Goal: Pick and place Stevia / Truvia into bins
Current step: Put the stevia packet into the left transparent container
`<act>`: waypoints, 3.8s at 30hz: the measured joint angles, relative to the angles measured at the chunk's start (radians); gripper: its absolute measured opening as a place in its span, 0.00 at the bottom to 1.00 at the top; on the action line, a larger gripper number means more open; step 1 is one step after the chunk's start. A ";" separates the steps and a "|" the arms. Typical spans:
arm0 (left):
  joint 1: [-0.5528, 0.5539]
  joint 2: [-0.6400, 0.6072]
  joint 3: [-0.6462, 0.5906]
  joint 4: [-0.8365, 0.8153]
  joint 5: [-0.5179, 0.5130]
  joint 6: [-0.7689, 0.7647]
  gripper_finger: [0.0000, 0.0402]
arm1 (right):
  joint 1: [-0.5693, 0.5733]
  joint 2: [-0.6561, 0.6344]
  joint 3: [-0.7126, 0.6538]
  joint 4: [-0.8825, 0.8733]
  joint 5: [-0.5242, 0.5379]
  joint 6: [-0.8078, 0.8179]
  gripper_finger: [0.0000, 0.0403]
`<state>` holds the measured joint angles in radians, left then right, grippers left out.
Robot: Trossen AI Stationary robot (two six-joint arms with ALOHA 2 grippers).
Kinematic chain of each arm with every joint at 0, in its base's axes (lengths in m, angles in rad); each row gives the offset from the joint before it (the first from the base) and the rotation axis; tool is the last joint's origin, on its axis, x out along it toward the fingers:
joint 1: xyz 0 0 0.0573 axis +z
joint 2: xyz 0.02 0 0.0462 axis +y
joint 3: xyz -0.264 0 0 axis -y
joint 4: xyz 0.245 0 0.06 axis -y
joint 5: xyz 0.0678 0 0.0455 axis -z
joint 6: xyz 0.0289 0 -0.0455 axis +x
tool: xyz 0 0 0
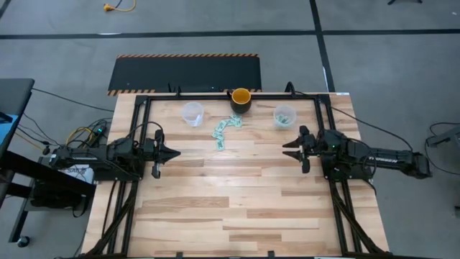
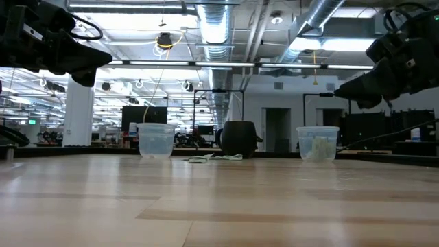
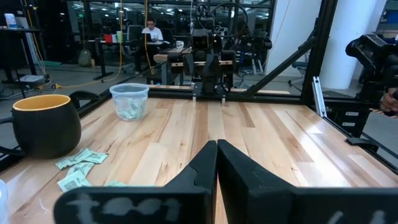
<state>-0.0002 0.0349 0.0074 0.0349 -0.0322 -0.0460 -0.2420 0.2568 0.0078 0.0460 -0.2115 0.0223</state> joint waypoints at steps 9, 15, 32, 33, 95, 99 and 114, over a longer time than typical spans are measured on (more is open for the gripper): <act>0.000 0.000 0.000 0.000 0.000 0.001 0.00 | 0.001 0.024 0.000 0.010 -0.001 0.011 0.30; 0.000 0.000 0.000 0.000 0.000 0.002 0.00 | 0.055 -0.020 -0.001 0.092 0.000 0.021 0.30; 0.000 0.000 0.000 0.000 0.000 0.000 0.00 | 0.312 -0.166 -0.001 -0.032 0.197 -0.032 0.30; 0.000 0.000 0.000 0.000 0.000 0.001 0.00 | 0.318 -0.166 -0.001 -0.033 0.206 -0.039 0.30; 0.000 0.109 0.032 0.156 0.027 0.106 0.00 | 0.280 0.018 0.000 0.019 0.678 0.326 0.30; 0.000 0.196 0.075 0.158 0.027 0.107 0.00 | 0.324 0.018 0.000 0.019 0.728 0.301 0.30; 0.000 0.646 0.317 0.094 -0.040 0.181 0.00 | 0.400 0.018 0.001 0.015 0.698 0.241 0.30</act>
<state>-0.0002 0.6811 0.3244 0.1291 -0.0724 0.1349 0.1582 0.2748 0.0090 0.0608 0.4865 0.2633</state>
